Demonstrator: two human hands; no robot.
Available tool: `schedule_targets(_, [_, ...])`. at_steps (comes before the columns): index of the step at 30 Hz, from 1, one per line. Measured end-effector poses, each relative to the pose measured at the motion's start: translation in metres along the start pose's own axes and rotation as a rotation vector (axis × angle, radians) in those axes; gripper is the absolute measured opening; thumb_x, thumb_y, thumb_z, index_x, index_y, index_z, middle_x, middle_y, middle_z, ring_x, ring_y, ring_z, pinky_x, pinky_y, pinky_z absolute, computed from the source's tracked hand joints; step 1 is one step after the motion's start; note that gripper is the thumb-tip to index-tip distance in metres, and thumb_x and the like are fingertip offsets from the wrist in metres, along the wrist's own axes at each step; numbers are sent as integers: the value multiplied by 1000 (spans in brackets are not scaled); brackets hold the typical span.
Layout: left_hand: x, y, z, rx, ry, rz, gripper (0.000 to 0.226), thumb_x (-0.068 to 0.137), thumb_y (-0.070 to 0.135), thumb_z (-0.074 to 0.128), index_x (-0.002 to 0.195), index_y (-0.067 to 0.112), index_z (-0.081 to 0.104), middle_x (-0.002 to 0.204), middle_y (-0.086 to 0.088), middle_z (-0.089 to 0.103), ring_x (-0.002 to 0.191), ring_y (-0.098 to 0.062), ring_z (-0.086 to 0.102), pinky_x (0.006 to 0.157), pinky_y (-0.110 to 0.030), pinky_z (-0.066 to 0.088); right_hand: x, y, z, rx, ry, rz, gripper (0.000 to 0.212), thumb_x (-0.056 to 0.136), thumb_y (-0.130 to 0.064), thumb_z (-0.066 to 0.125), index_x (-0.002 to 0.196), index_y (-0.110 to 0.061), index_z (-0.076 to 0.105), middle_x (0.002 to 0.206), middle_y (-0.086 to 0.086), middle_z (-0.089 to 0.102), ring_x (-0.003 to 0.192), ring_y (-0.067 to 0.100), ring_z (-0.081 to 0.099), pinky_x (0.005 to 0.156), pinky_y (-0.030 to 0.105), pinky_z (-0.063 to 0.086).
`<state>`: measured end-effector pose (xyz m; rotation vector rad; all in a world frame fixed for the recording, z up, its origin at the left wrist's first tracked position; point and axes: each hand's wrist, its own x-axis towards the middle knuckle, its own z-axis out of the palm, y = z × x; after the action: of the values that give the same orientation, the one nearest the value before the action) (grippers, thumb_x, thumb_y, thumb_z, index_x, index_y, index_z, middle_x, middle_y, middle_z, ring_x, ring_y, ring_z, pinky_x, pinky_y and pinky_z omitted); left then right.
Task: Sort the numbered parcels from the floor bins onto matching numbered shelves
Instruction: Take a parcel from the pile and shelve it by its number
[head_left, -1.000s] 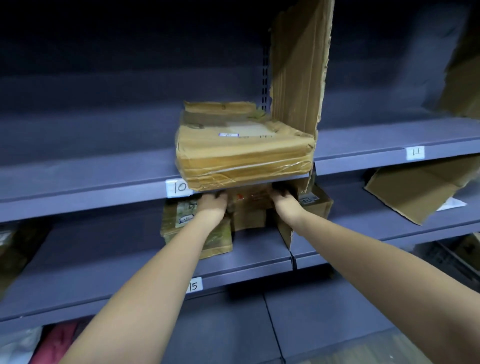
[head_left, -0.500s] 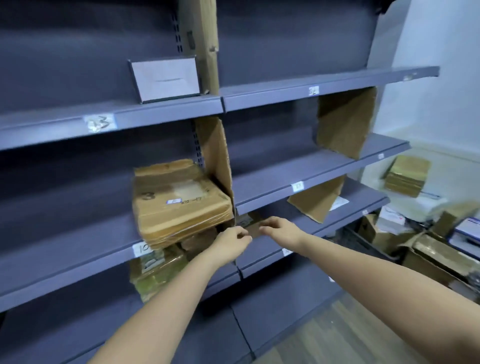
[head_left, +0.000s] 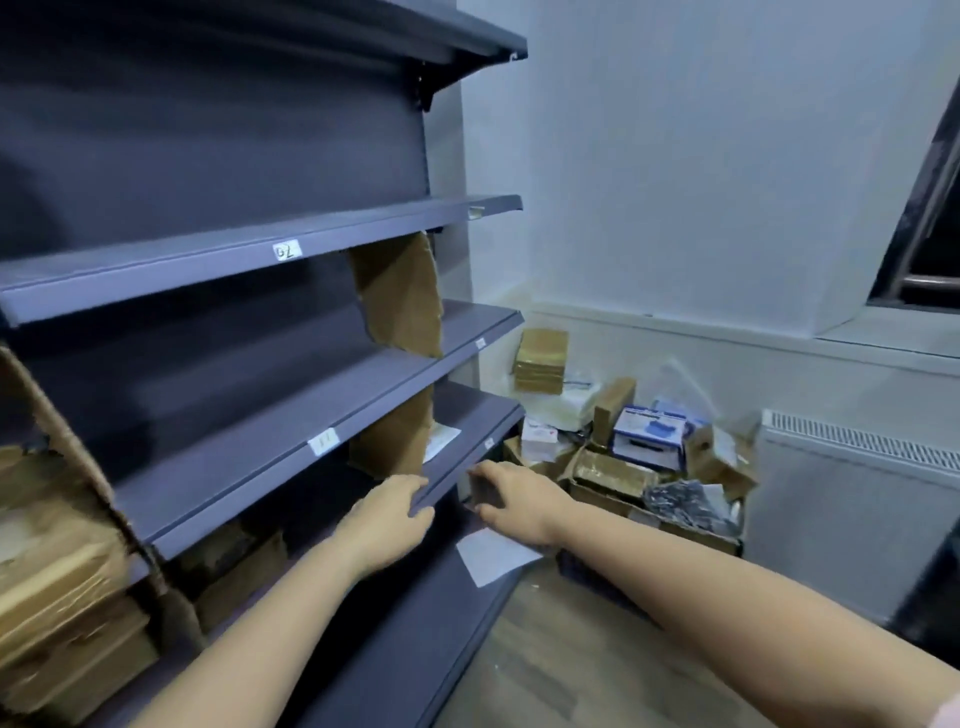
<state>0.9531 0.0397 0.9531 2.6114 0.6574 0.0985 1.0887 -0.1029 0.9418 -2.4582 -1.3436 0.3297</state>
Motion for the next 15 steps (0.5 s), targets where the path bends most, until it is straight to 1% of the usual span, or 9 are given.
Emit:
schedule_targets(2, [25,25,16,38,9,59,49,97,30,49,144,18,42,149,4,41,136,-15,39,108,-25,31,1,38,-12,-86,21,-5,54,92,-34,53,141,-17,38,137,12,49,122,34,49,96,42,44])
schedule_targets(4, [51,52,33,71,8,104,48,98,29,47,144,18,42,149,3,41,137,-15,37,109,-25,30,1,77,-25,-156,25,-7,55,92,-33,52,142,-17,37,139,12,48,123,34,49,97,40,43])
schedule_targets(8, [109,108,66,175,-43,145,53,99,34,43,149,19,34,156,-1,31,143,-19,29,117,-36,23,5,157,-54,-291,14,-4,59,93,-31,50,148,-18,31,144,11,44,127,32,46,100,40,41])
schedule_targets(11, [148,151,85,226,-64,204,53,99,32,42,149,17,34,155,-2,32,142,-22,30,117,-39,23,9,212,-71,-320,30,13,58,94,-32,48,148,-20,31,148,8,41,130,30,44,102,39,40])
schedule_targets(13, [172,176,98,263,-99,248,52,98,30,42,148,16,34,155,-3,32,140,-22,33,116,-38,24,11,244,-79,-328,14,41,57,94,-33,48,148,-21,31,149,7,41,130,29,44,103,39,40])
schedule_targets(15, [200,196,109,278,-128,283,52,98,30,41,147,17,36,153,-3,34,137,-23,35,114,-37,28,15,276,-87,-322,11,76,59,94,-34,49,148,-21,30,149,6,40,131,28,43,104,40,40])
